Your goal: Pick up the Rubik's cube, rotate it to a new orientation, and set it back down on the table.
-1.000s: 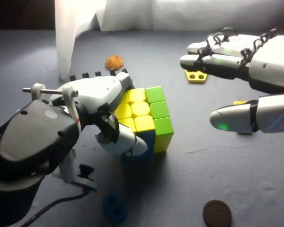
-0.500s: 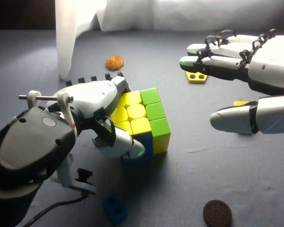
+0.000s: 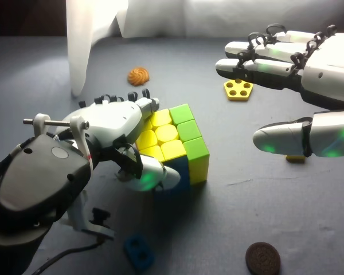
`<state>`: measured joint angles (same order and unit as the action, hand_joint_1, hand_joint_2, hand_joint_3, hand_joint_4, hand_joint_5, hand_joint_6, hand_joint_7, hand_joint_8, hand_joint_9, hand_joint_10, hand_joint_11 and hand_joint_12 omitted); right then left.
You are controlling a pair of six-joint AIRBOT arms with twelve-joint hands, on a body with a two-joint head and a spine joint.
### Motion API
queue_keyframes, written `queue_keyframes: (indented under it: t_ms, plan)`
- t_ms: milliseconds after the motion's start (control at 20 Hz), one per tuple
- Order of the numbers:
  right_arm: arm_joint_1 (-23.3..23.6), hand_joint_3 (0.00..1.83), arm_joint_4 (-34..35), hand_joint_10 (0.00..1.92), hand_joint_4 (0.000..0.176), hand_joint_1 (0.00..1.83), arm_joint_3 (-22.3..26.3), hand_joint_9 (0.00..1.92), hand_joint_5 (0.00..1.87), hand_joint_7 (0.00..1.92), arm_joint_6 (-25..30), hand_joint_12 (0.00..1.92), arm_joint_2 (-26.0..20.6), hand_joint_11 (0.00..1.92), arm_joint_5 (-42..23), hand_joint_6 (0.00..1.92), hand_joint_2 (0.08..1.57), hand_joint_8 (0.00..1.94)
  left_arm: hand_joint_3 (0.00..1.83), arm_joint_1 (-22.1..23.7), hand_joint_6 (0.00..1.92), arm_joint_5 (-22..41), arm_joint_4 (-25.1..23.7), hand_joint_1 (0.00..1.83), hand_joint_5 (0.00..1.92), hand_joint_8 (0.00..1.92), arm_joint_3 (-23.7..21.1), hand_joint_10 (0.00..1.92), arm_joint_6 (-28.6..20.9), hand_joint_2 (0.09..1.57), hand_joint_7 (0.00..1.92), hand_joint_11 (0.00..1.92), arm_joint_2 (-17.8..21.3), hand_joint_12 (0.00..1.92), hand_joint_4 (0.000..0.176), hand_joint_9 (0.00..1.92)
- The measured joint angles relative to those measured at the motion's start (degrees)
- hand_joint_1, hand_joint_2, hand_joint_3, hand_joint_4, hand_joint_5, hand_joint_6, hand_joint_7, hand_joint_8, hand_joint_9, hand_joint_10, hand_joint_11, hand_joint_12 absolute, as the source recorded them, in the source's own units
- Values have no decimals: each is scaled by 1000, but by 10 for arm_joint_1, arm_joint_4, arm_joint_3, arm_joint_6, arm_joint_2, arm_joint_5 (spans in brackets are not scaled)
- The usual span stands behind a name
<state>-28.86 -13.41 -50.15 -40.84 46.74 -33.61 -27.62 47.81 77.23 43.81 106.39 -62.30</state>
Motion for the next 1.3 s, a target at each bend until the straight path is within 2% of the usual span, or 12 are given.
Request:
queue_keyframes:
  t_ms: [100,500,650,800,900,950,1050,1100,1150,1200,1250,1300]
  plan:
    - [0,4,1,10,0,0,0,131,46,54,-5,485,0,0,0,10,1260,6,0,-3,0,0,0,574,0,0,0,0,-2,852,0,0,0,64,89,0]
    - [-3,0,2,8,0,0,0,134,50,69,-27,522,5,0,-1,10,1254,5,0,5,0,9,-6,578,0,0,-3,0,4,857,0,0,0,0,71,0]
    - [-3,0,2,2,0,0,0,81,29,39,-38,366,10,0,-1,3,1251,0,7,45,0,9,-14,581,0,0,-3,0,59,873,0,7,0,3,64,0]
    - [-5,0,2,12,0,0,0,109,31,66,-45,447,14,0,2,4,1250,4,9,83,0,-12,-9,569,0,0,-7,5,114,882,0,69,9,34,61,13]
    - [-14,0,3,37,0,0,0,183,99,154,-59,592,18,0,8,22,1234,15,0,99,0,-30,-6,531,0,4,-10,22,135,906,85,2,16,737,52,157]
    - [-18,0,3,67,0,0,0,251,138,225,-69,815,20,0,14,31,1239,29,7,105,26,-41,-7,466,126,38,-15,75,140,951,273,0,22,1124,45,348]
    - [-18,1,2,213,0,0,0,438,307,466,-71,1413,21,0,17,101,1246,125,2,112,76,-61,-21,393,470,115,-23,207,140,1062,602,85,32,1338,14,600]
    - [-18,1,3,213,0,0,0,438,307,466,-71,1413,21,0,14,101,1246,125,2,116,76,-71,-22,393,470,115,-26,207,139,1062,602,85,37,1338,14,600]
    - [-18,1,5,816,0,20,0,341,379,538,-71,1615,21,0,13,231,1239,351,0,120,65,-87,-33,375,586,178,-26,357,140,1091,666,146,44,1360,2,642]
    - [-18,3,6,1303,0,19,0,348,385,526,-71,1846,21,30,13,688,1252,872,0,125,160,-106,-40,314,732,410,-26,672,140,1141,730,261,52,1386,0,649]
    - [-18,5,5,1792,0,3,0,477,517,598,-71,1918,21,314,12,1306,1286,1497,1,132,1120,-127,-50,264,573,1326,-26,1407,141,1192,546,332,62,1634,0,517]
    - [-18,4,5,1891,0,33,0,557,537,666,-71,1920,21,407,9,1443,1293,1608,3,138,1333,-147,-59,264,603,1542,-26,1612,140,1206,591,374,69,1775,0,552]
